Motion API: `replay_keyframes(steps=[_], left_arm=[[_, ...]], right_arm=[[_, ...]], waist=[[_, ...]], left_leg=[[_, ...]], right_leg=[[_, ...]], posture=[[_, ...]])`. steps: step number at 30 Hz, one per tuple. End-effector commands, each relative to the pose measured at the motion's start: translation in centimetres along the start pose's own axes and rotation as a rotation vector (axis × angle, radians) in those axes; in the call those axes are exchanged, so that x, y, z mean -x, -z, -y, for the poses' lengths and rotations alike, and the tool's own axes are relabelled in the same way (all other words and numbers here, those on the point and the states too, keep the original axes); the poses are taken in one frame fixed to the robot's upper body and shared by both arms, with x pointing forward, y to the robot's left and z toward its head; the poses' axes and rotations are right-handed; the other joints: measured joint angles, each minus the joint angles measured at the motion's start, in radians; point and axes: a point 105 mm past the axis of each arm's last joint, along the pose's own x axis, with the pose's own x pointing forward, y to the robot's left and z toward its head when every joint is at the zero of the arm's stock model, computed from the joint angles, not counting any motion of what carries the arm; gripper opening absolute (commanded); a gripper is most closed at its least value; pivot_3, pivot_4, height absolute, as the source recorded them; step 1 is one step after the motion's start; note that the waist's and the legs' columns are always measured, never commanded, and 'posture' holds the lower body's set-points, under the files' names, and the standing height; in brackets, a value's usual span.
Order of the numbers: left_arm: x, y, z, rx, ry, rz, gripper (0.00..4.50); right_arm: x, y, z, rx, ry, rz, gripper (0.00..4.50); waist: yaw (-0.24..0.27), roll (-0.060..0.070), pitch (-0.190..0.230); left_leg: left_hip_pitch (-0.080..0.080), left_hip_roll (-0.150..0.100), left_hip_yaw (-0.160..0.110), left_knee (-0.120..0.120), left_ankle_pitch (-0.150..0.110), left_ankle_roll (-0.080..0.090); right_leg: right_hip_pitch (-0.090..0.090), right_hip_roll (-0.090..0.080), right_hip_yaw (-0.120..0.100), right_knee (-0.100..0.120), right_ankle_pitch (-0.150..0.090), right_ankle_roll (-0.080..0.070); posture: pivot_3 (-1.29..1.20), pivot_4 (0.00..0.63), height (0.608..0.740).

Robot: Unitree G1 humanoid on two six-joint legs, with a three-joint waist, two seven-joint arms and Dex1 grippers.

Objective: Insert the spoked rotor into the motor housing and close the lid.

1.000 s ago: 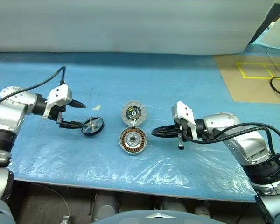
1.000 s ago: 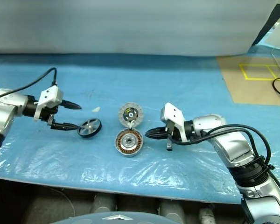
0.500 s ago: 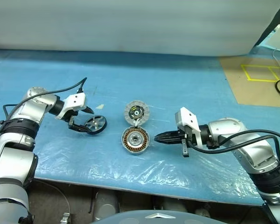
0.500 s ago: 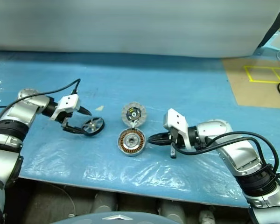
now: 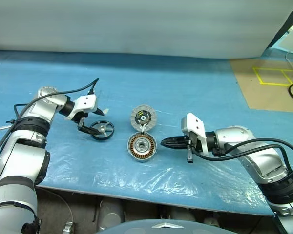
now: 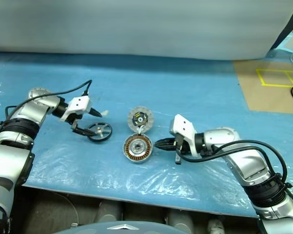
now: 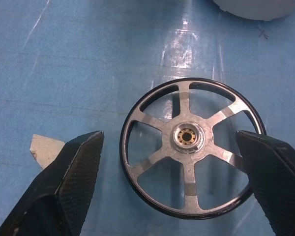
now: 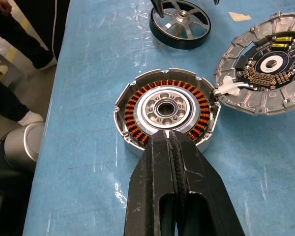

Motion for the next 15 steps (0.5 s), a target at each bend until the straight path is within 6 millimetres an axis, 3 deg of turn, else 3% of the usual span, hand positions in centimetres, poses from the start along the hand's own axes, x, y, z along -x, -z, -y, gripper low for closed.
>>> replay_keyframes(steps=[1,4,15], left_arm=[[1.28,-1.22,-0.89,-0.037,-0.037,0.024,3.92],[1.33,-1.19,-0.98,-0.036,-0.039,0.014,2.91],[0.49,-0.33,-0.24,-0.015,0.022,-0.037,2.91]], right_arm=[[-0.05,-0.62,-0.39,0.033,0.000,0.017,0.00],[-0.09,-0.59,-0.36,0.031,0.003,0.017,0.00],[-0.29,-0.27,-0.27,0.032,0.017,0.002,0.00]], waist=[[0.001,-0.001,0.000],[0.001,-0.002,0.001],[0.001,-0.003,0.002]], left_leg=[[0.000,0.000,0.000,0.000,0.000,0.000],[0.000,0.000,0.000,0.000,0.000,0.000],[0.000,0.000,0.000,0.000,0.000,0.000]], right_leg=[[0.000,0.000,0.000,0.000,0.000,0.000],[0.000,0.000,0.000,0.000,0.000,0.000],[0.000,0.000,0.000,0.000,0.000,0.000]], posture=[[0.00,0.150,0.740],[0.00,0.150,0.740],[0.00,0.150,0.740]])
